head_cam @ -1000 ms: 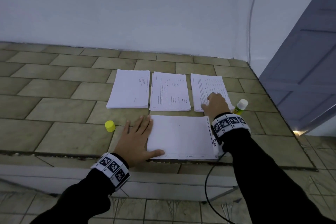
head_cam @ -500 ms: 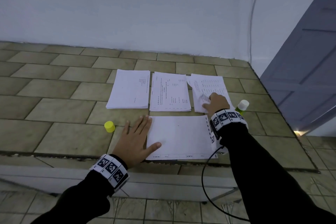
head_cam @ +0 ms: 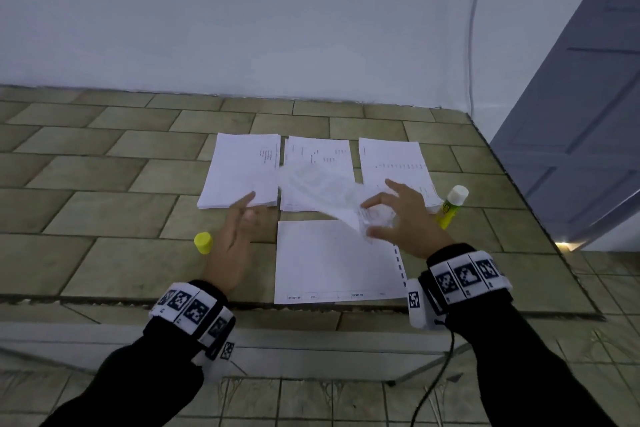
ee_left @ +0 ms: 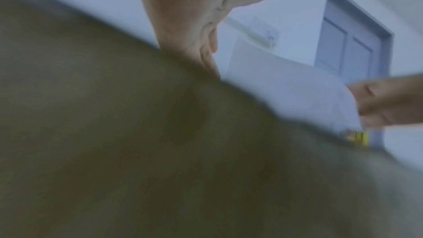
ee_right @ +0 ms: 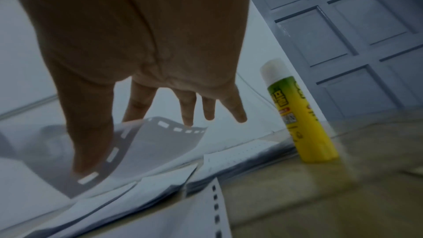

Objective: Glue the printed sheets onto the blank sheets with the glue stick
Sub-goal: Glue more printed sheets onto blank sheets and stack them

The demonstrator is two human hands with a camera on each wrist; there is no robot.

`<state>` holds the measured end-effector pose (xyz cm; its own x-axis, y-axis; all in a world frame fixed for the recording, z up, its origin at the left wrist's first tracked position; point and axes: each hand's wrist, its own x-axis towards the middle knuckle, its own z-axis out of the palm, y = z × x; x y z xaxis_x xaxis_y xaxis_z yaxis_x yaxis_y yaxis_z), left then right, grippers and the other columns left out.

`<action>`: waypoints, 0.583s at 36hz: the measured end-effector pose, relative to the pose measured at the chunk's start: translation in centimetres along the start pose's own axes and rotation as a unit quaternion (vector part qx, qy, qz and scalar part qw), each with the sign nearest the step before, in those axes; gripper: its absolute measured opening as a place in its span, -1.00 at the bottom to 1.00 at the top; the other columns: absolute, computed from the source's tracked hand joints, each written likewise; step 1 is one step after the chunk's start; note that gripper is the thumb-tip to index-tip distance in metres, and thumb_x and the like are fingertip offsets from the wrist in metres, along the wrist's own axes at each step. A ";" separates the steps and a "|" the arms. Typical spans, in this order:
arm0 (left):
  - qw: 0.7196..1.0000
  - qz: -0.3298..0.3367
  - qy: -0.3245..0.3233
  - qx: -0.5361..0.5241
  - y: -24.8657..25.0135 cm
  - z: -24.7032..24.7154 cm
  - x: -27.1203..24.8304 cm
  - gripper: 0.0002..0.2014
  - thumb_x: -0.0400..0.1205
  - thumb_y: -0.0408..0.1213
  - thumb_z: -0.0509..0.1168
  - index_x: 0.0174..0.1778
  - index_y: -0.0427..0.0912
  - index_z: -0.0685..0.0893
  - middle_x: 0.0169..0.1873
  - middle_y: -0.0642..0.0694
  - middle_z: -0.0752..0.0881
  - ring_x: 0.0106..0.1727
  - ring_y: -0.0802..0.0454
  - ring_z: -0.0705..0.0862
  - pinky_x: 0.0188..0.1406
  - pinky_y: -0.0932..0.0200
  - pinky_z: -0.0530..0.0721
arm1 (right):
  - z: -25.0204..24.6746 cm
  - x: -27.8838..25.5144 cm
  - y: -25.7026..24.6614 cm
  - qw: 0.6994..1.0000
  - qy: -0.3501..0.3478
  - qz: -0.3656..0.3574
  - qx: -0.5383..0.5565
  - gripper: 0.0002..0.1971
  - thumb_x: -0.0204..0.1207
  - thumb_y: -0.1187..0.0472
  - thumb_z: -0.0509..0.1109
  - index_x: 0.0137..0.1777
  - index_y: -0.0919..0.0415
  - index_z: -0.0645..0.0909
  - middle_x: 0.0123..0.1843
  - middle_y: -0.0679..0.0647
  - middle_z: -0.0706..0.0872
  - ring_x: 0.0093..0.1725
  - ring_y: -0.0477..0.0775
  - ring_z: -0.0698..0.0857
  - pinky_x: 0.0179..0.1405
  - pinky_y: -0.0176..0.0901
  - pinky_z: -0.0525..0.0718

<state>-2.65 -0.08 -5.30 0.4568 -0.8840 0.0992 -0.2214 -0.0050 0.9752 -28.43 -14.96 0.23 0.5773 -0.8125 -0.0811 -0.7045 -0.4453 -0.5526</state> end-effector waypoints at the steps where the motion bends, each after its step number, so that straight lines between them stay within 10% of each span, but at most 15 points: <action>1: 0.999 -0.028 0.008 -0.032 0.8 0.2 0.5 -0.54 0.71 0.22 0.02 0.47 0.12 0.40 0.25 0.06 0.67 0.17 0.30 0.70 0.19 0.27 0.61 | 0.1 -0.6 -0.1 1.000 -0.011 -0.007 -0.001 -0.61 0.41 0.02 0.57 0.20 -0.26 0.57 0.71 0.14 0.12 0.70 0.15 -0.03 0.65 0.16 -0.06; 4: 0.985 -0.139 -0.015 -0.102 3.2 1.0 1.4 -0.80 0.80 -0.06 0.06 0.27 0.08 0.50 -0.05 -0.01 0.74 -0.18 0.06 0.79 -0.23 0.05 0.79 | 0.6 -1.6 0.2 0.999 -0.040 -0.022 0.000 -0.62 0.45 0.10 0.55 0.25 -0.16 0.60 0.73 0.14 0.02 0.72 0.13 -0.13 0.62 -0.03 -0.15; 6: 0.981 -0.162 -0.059 -0.088 3.8 1.1 1.5 -0.84 0.74 -0.20 0.23 0.23 -0.03 0.57 0.02 0.00 0.76 -0.07 0.03 0.76 -0.32 0.06 0.81 | 1.1 -1.9 0.7 0.999 -0.052 -0.015 0.004 -0.61 0.45 0.11 0.56 0.22 -0.23 0.59 0.74 0.14 -0.04 0.72 0.17 -0.09 0.60 -0.05 -0.02; 12: 0.981 -0.140 -0.133 -0.031 1.9 1.1 1.5 -0.71 0.64 -0.58 0.29 0.17 -0.14 0.62 0.22 -0.18 0.72 0.19 -0.09 0.72 -0.08 0.16 0.80 | 1.4 -2.8 2.0 0.994 -0.043 -0.010 0.101 -0.51 0.43 0.42 0.50 0.27 -0.08 0.60 0.67 0.07 0.23 0.64 0.04 0.25 0.18 -0.29 0.52; 14: 0.978 -0.141 -0.146 -0.047 1.8 1.3 1.2 -0.75 0.65 -0.60 0.27 0.12 -0.19 0.61 0.19 -0.14 0.73 0.18 -0.05 0.71 -0.10 0.17 0.80 | 1.3 -2.8 2.5 0.993 -0.035 -0.004 0.111 -0.54 0.43 0.43 0.50 0.21 -0.07 0.61 0.50 0.03 0.51 0.16 -0.06 0.66 0.01 -0.24 0.66; 16: 0.975 -0.147 -0.159 -0.055 1.3 1.6 1.0 -0.76 0.65 -0.61 0.26 0.09 -0.19 0.61 0.17 -0.11 0.73 0.14 -0.01 0.72 -0.12 0.17 0.80 | 1.3 -2.8 3.1 0.989 -0.025 0.023 0.145 -0.60 0.44 0.43 0.49 0.21 0.05 0.61 0.32 0.01 0.64 -0.25 -0.14 0.66 -0.16 -0.21 0.69; 21: 0.974 -0.139 -0.176 -0.032 0.4 1.8 0.5 -0.75 0.63 -0.57 0.32 0.10 -0.15 0.64 0.05 0.11 0.79 0.05 0.18 0.75 -0.06 0.24 0.75 | 0.9 -2.6 3.8 0.960 0.034 0.099 0.259 -0.62 0.39 0.49 0.53 0.17 0.22 0.59 0.09 -0.01 0.62 -0.09 -0.05 0.71 -0.20 -0.32 0.68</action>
<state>-4.07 -1.43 -5.26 0.1661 -0.9583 -0.2325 -0.0724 -0.2470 0.9663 -32.23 -14.15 -2.41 0.4124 -0.8923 -0.1837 -0.4883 -0.0462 -0.8714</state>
